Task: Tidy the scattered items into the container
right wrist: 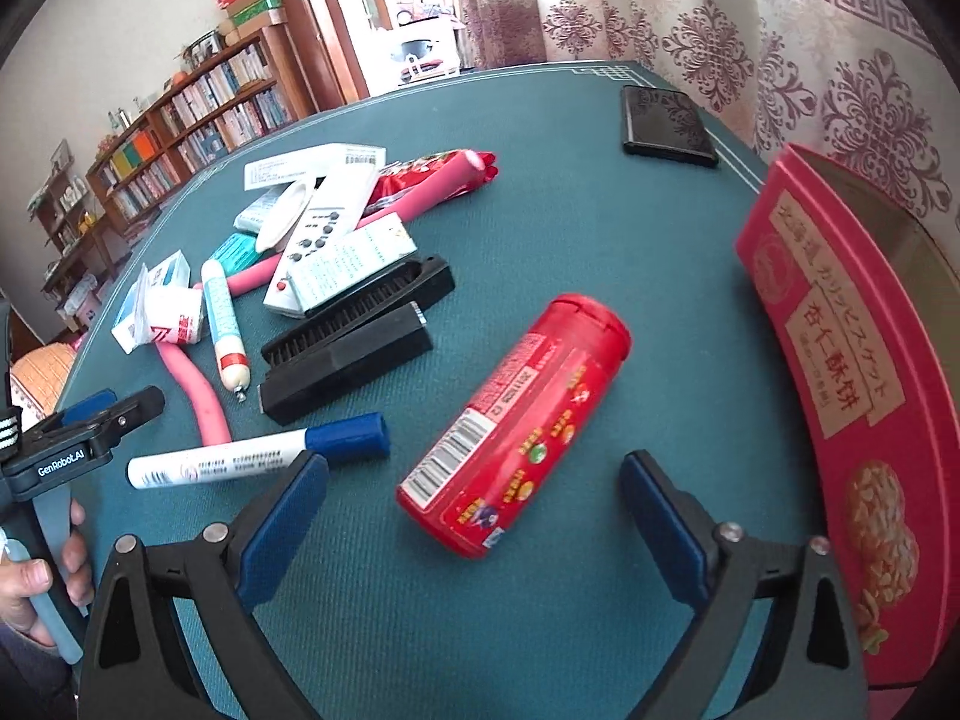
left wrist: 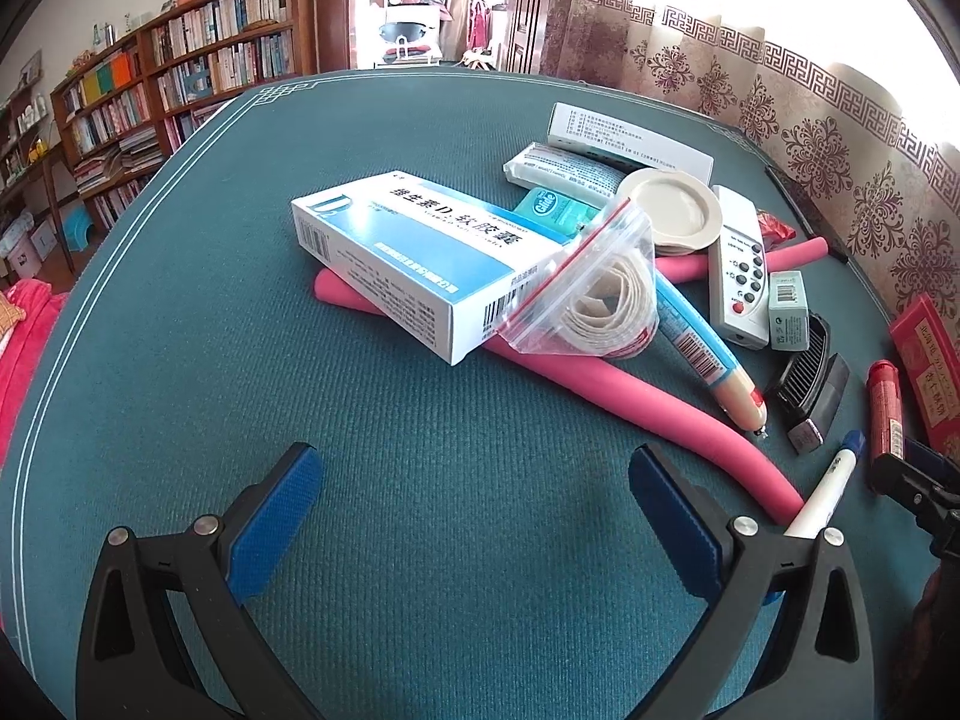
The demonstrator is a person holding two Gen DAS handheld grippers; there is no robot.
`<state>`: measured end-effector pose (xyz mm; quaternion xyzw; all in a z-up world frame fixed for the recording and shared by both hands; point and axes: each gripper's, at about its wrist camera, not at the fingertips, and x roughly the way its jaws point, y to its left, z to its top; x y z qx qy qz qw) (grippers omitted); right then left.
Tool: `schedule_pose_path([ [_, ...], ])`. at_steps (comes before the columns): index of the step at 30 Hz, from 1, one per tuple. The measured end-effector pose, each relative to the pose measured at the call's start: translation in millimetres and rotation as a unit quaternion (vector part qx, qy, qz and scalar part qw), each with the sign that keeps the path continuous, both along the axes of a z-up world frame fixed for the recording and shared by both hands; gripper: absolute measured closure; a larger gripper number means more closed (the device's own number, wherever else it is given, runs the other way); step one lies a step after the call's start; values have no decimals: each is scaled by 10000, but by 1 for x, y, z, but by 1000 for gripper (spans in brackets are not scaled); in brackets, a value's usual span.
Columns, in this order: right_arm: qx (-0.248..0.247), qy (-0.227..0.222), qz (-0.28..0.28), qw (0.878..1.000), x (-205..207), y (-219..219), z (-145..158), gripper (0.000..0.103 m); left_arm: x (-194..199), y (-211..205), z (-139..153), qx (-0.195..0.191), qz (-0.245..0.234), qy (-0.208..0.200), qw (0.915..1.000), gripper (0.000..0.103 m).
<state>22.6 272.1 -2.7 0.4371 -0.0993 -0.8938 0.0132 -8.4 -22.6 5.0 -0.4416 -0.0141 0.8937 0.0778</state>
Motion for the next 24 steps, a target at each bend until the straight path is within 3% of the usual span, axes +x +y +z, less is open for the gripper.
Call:
schedule_pose_path([
  [3,-63,-4,-142,9999,2,15,2,29,1,-12,6,348,144,9,9993,0],
  [8,-127,-43,-258,9996,-12,24,4,34,-2,-32,15,608,553,78,9966,0],
  [10,-27,-52,-193,9998,-17,17,4,41,-7,-38,19,689,662,47,9954,0],
  [16,900,-34,-205,9957,-22,-8,-3,45,-25,-45,31,900,855,47,9923,0],
  [24,1132,64,-286,9931,-18,-11,-5,45,-68,-29,33,547,1296,20,9901,0],
])
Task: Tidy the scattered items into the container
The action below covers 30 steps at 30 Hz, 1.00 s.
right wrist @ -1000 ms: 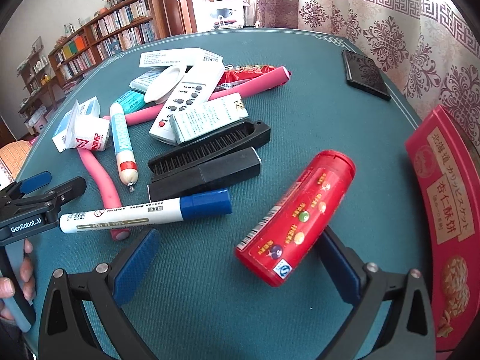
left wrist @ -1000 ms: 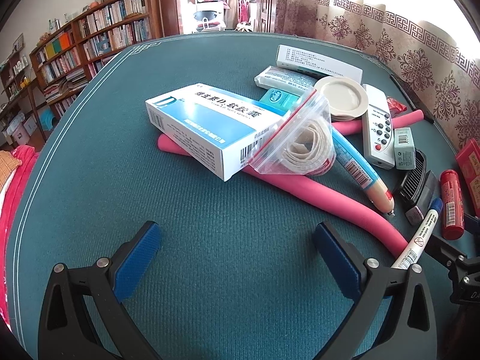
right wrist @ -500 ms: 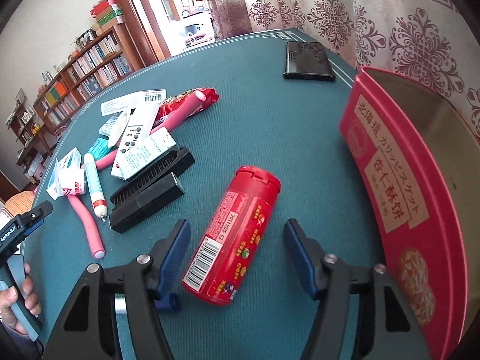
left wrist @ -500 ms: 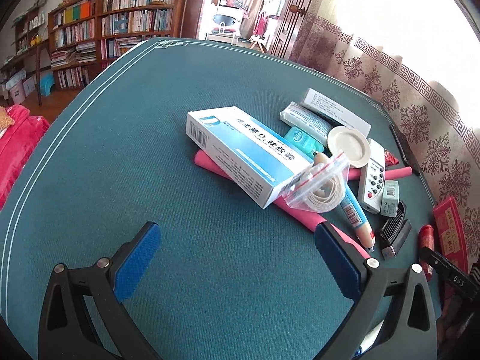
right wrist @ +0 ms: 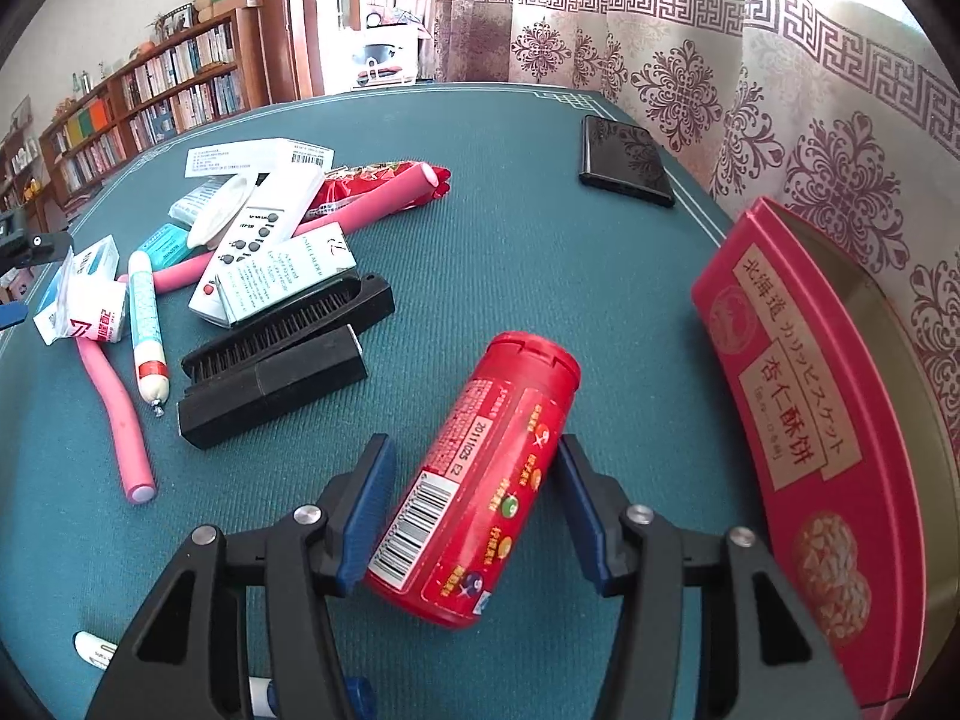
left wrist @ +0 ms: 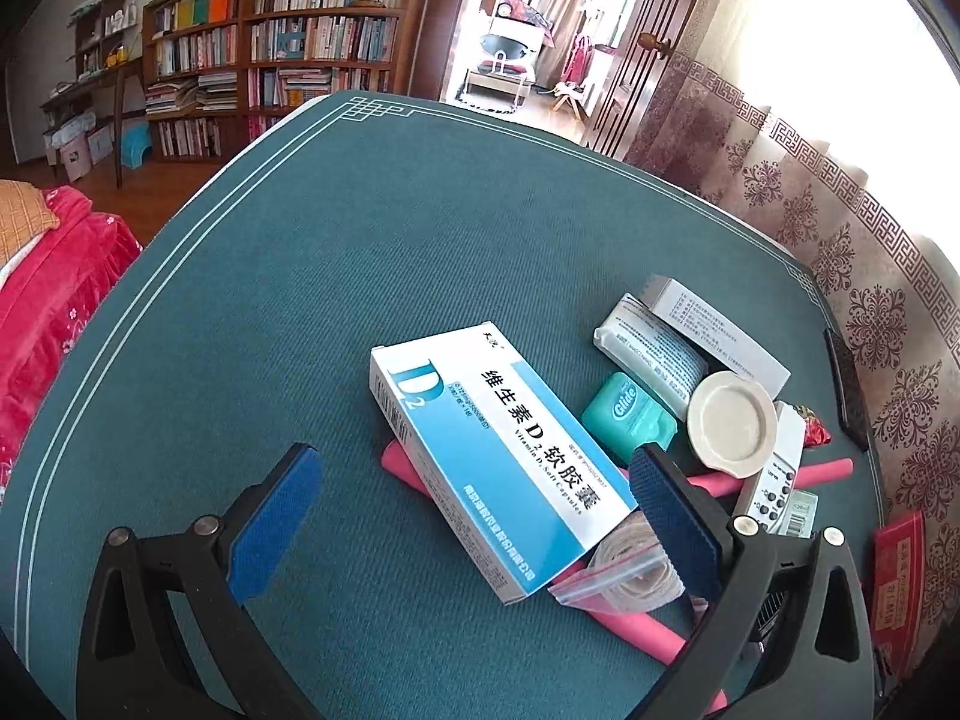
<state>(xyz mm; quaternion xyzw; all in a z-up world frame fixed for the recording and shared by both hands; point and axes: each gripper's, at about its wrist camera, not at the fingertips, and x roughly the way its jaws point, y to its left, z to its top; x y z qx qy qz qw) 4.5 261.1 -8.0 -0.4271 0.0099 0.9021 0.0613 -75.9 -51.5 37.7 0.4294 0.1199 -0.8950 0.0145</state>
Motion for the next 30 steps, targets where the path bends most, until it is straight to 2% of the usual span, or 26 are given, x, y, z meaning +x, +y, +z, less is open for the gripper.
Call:
schedule_pose_path([
  [8,38,7,-94,9999,1,1,-1,38,-24,23,-12,-889,479,-329,9943,0],
  [15,39,0,-126,9999,1,2,-2,35,-26,19,-21,-1071,428,-436,9924,0],
  [20,44,1,-124,9999,1,2,-2,35,-15,4,-23,-1209,318,-366,9915,0],
  [26,40,-8,-147,9999,1,2,-2,33,5,-29,-29,-960,105,-460,9943,0],
  [28,36,-13,-166,9999,0,3,-3,32,13,-42,-35,-602,105,-544,9966,0],
  [30,33,-16,-176,9998,0,4,-3,31,22,-56,-41,-65,136,-633,9979,0],
])
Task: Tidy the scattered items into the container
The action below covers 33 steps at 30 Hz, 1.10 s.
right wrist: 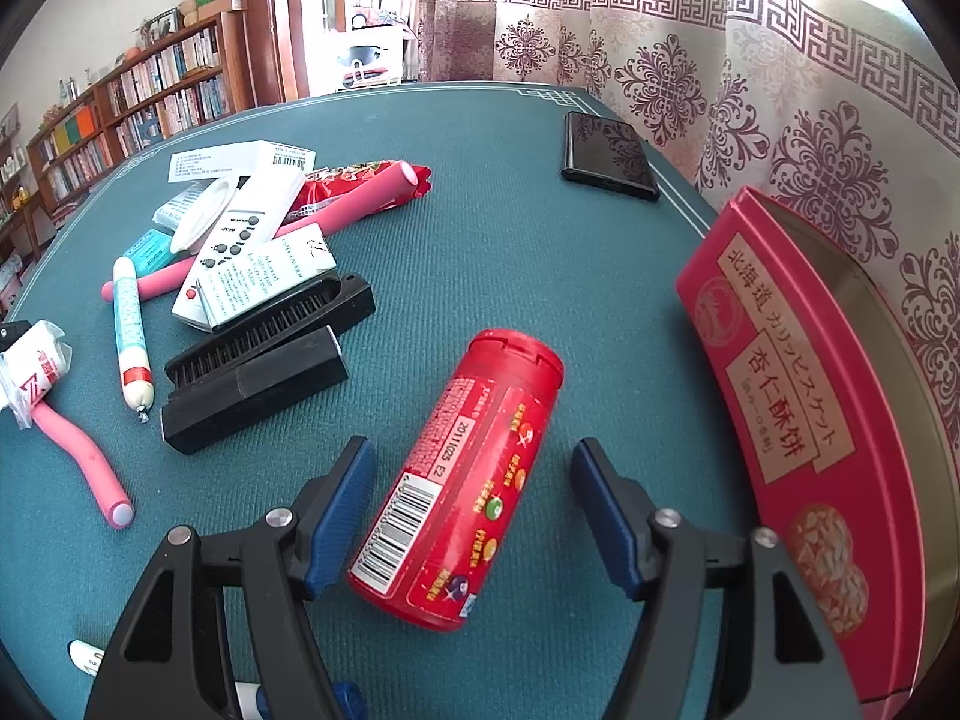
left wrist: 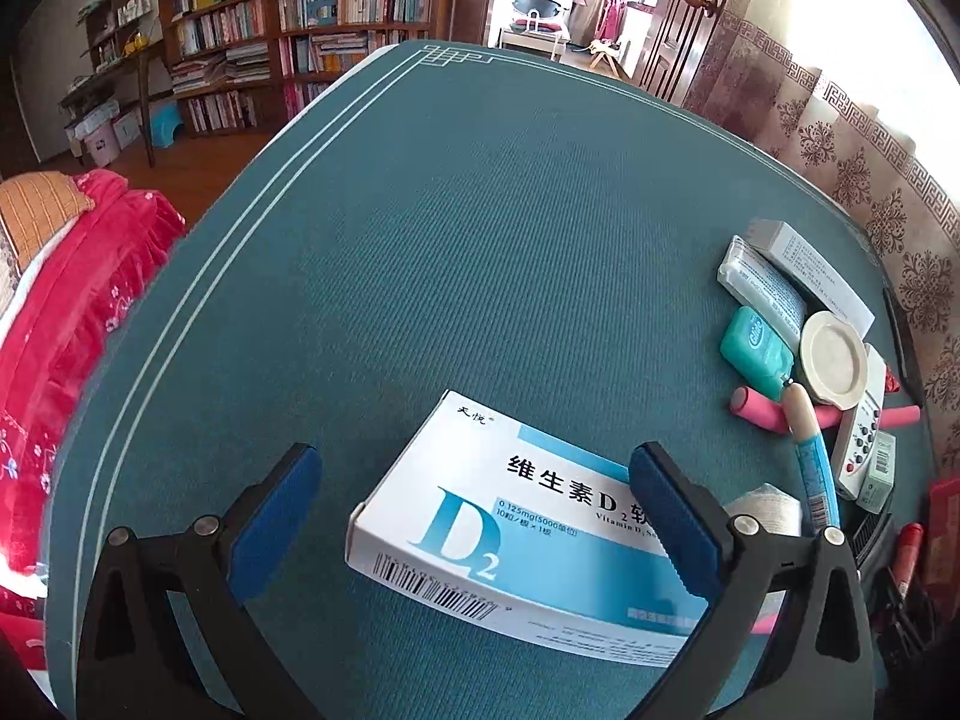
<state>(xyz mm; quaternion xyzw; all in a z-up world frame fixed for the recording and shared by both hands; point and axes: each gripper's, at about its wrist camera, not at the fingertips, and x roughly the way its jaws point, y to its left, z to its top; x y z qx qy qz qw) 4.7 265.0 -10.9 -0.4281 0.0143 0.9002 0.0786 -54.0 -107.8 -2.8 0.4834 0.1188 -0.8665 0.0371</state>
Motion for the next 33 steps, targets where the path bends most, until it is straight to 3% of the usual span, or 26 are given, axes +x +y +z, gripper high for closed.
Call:
schedule_pose_path([
  [3,11,-5,-17,10000,0,-1,0,30,17,-14,-6,575,102,-45,9983,0],
  [8,9,-9,-7,10000,0,-1,0,29,42,-17,-4,897,48,-79,9959,0],
  [17,-16,-10,-14,10000,0,-1,0,27,54,-9,-10,982,-230,-40,9949,0],
  [21,-20,-11,-19,10000,0,-2,0,27,56,0,-5,1017,-361,204,9940,0],
  [26,-23,-13,-37,10000,0,-2,-1,26,55,6,-10,1100,-467,93,9928,0],
  [33,-34,-13,-35,10000,0,-2,-1,24,60,7,-8,781,-630,118,9949,0],
])
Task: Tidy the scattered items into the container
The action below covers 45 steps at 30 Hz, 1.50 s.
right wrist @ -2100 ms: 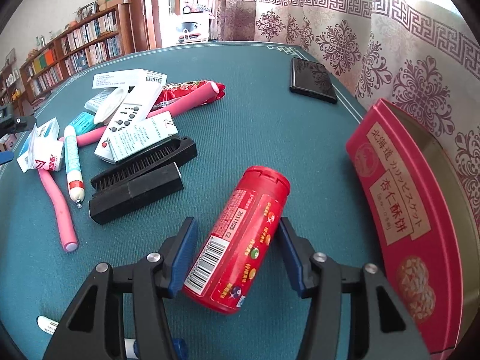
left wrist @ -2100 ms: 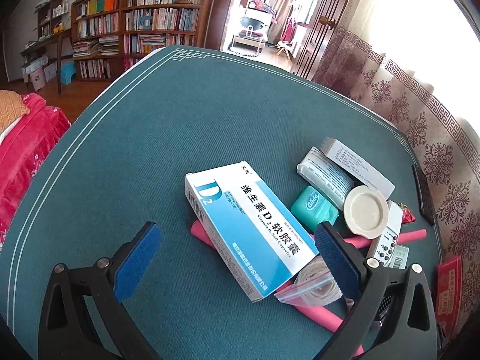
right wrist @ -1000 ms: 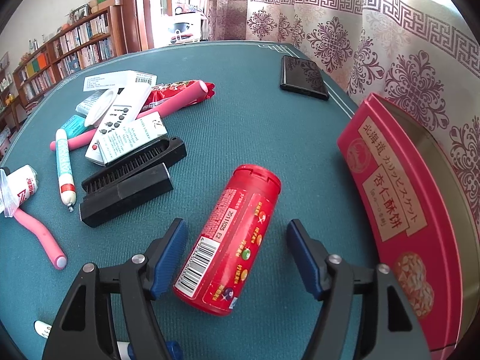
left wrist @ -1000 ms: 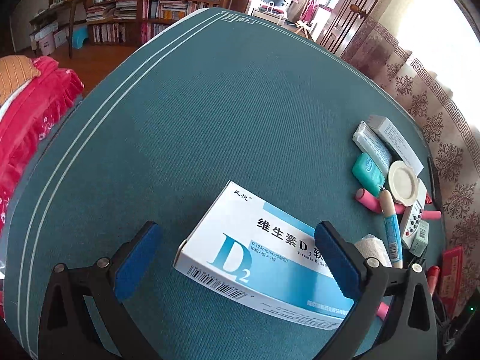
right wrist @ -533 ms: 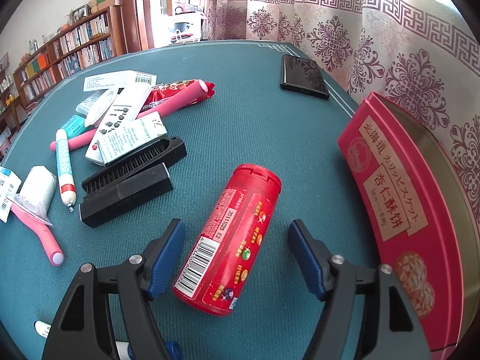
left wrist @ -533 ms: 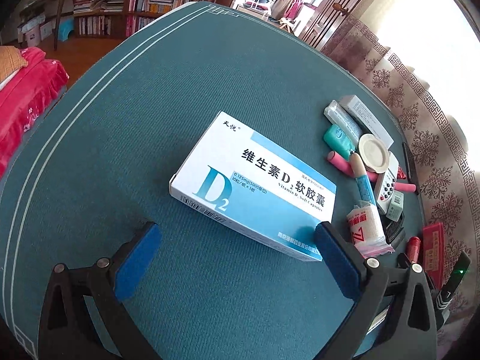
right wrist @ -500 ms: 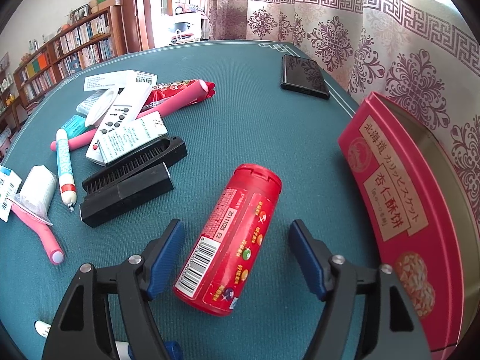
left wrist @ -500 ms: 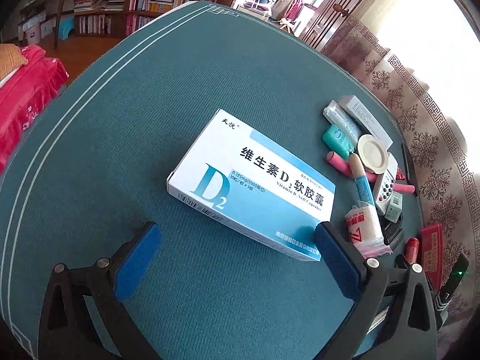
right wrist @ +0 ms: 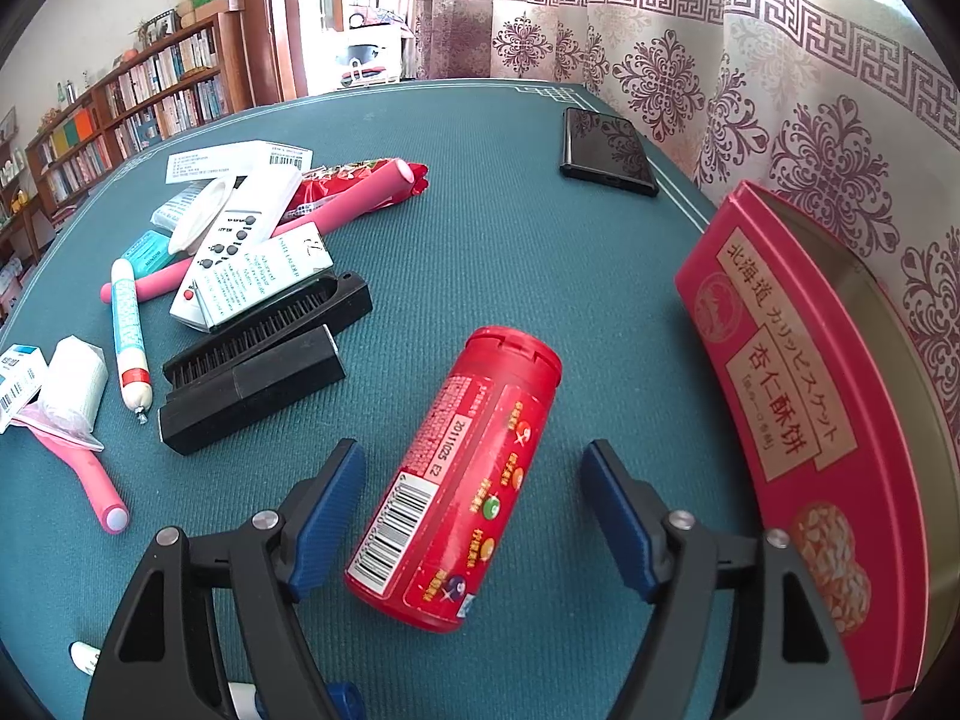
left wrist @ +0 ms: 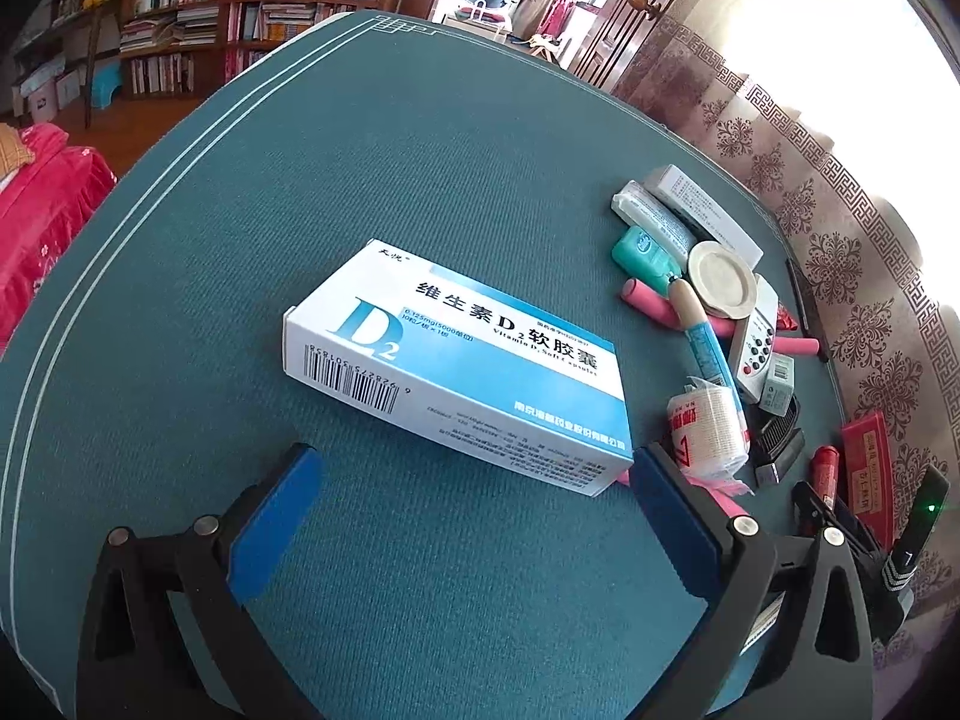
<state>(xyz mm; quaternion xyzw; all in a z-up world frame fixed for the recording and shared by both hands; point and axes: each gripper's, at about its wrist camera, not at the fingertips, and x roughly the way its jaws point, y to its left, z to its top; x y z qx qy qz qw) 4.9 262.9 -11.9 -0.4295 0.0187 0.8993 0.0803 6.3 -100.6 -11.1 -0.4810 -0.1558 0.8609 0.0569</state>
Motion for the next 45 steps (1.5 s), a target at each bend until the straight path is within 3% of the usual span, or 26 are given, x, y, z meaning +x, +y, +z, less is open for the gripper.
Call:
schedule_pose_path([
  [7,9,-6,-9,10000,0,0,-1,24,-10,1,8,63,-296,160,9994,0],
  [14,8,-5,-8,10000,0,0,-1,24,-49,16,42,164,-345,840,9957,0],
  [18,0,-7,-22,10000,0,0,-1,23,-74,26,50,150,-329,992,9944,0],
  [29,-50,1,-34,10000,1,1,-1,23,-93,55,21,-282,-109,521,9982,0],
  [35,-59,0,-38,10000,1,0,-2,22,-95,53,2,-4,227,7,9997,0],
  [36,-59,0,-38,10000,2,0,-2,22,-94,53,3,2,290,87,9995,0],
  [42,-60,0,-39,10000,2,-1,-2,22,-93,67,0,-614,114,-14,9980,0],
  [45,-57,-1,-39,10000,2,-1,-2,22,-91,68,-3,-1168,56,-72,9931,0],
])
